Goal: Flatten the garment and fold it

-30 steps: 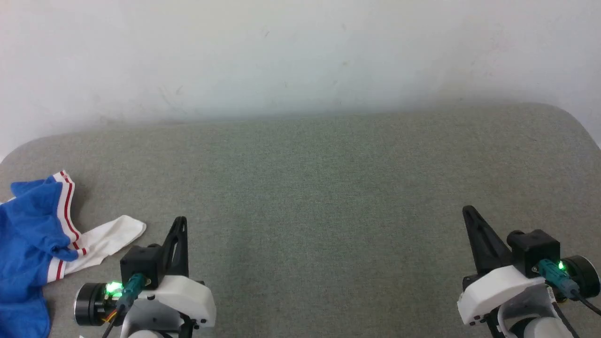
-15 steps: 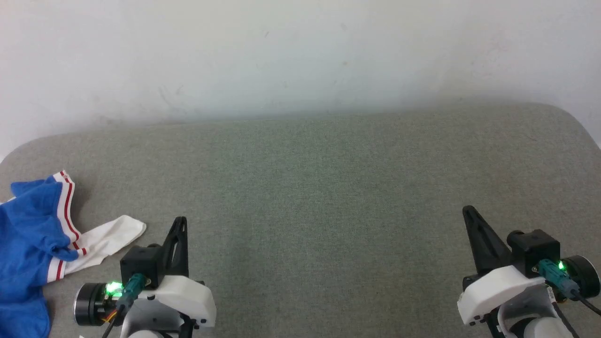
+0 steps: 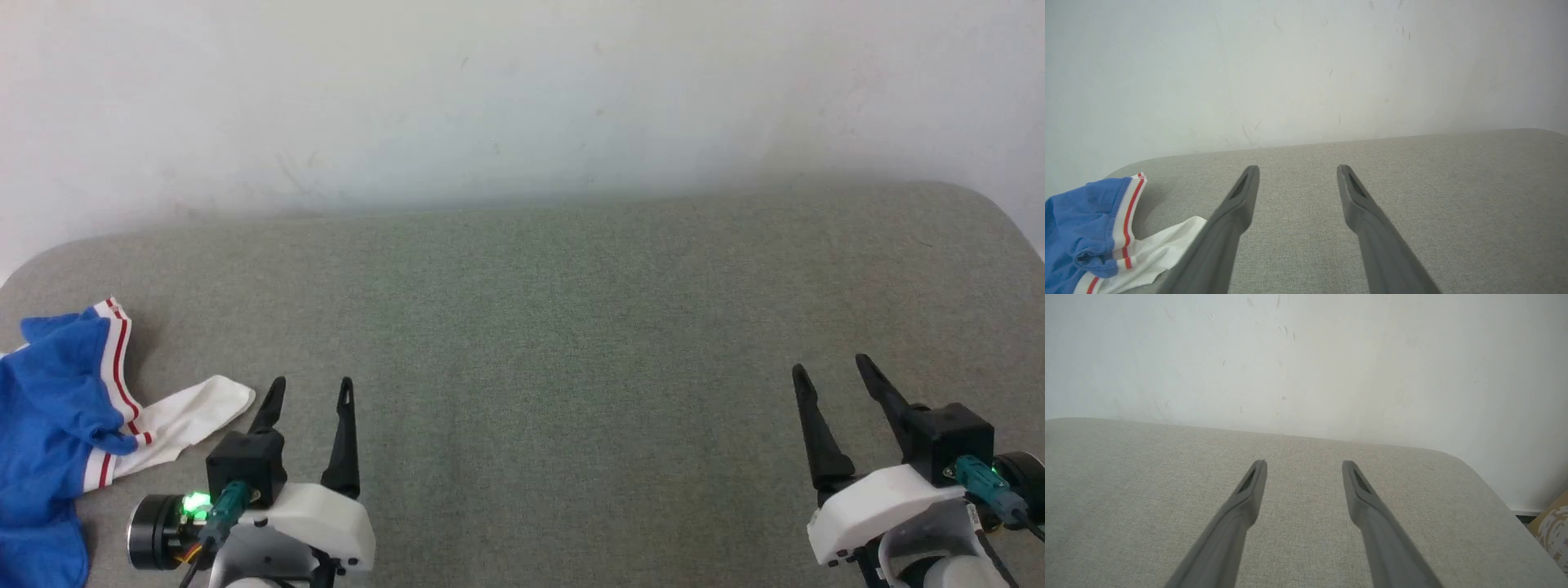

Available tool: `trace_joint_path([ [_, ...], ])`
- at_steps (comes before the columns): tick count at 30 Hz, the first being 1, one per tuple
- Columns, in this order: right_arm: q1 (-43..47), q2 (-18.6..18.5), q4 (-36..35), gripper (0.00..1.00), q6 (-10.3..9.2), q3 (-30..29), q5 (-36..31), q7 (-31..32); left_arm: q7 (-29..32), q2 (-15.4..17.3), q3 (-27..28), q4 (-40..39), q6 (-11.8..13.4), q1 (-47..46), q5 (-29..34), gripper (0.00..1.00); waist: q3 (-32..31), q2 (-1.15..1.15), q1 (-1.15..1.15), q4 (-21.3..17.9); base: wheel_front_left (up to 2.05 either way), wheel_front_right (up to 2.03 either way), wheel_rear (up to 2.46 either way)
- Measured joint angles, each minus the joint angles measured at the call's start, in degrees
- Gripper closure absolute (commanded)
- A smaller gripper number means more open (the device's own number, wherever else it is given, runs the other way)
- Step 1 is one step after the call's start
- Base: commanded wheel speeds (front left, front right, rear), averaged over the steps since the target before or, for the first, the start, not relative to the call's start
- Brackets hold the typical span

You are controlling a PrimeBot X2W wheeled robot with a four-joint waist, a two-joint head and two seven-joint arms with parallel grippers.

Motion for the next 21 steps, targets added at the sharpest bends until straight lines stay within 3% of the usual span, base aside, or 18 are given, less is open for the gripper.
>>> trace_joint_path([
  [21, 1.5, 0.0, -0.2, 0.0, 0.0, -2.2, 0.9, -2.4, -2.5, 0.0, 0.4, -1.8, 0.6, 1.9, -1.3, 0.0, -0.4, 0.0, 0.0, 2.1, 0.0, 0.0, 0.0],
])
